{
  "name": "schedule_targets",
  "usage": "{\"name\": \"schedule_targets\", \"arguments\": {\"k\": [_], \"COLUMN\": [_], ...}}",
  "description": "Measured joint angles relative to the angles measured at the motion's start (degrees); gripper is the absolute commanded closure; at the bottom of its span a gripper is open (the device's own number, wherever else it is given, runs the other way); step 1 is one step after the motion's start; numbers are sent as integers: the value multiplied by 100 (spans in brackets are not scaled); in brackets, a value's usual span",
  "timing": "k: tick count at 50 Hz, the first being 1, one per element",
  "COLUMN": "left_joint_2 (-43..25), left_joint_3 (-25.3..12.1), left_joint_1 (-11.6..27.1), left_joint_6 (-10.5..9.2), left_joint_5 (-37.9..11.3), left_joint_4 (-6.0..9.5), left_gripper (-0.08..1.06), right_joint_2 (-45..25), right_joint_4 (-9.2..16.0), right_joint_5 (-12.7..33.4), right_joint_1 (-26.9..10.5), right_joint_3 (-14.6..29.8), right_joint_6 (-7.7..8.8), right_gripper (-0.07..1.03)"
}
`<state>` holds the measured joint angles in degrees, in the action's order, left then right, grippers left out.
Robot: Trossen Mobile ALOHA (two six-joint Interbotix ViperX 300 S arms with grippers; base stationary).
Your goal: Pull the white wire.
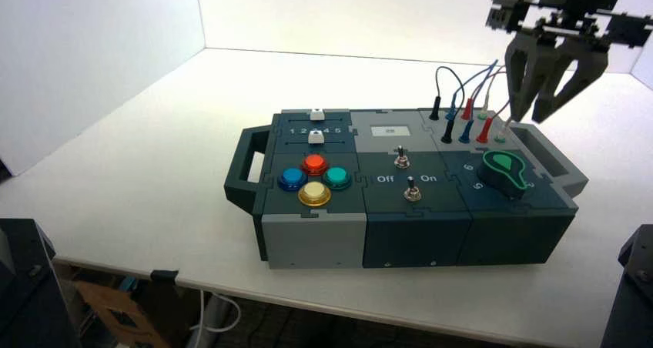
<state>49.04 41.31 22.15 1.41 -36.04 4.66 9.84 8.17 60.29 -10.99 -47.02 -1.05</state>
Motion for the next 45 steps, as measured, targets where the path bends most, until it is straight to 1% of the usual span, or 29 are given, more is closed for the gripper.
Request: {"name": "schedule_targets", "arguments": {"k": [10, 25, 45], "left_joint_2": [-9, -70, -97], "left_joint_3": [-26, -62, -158], "left_joint_1": [-9, -9, -9], "left_joint_6": [0, 26, 70], "left_joint_5": [0, -9, 0], "left_joint_4": [0, -9, -9], "left_gripper": [101, 101, 101], "right_joint_2": [-334, -536, -694], "right_joint_4": [0, 0, 0], "right_joint_5": [-35, -53, -53], "right_joint_1": [0, 0, 0], "right_joint_3": [141, 431, 448], "right_joint_6": [44, 88, 105], "right_gripper": [59, 59, 63]}}
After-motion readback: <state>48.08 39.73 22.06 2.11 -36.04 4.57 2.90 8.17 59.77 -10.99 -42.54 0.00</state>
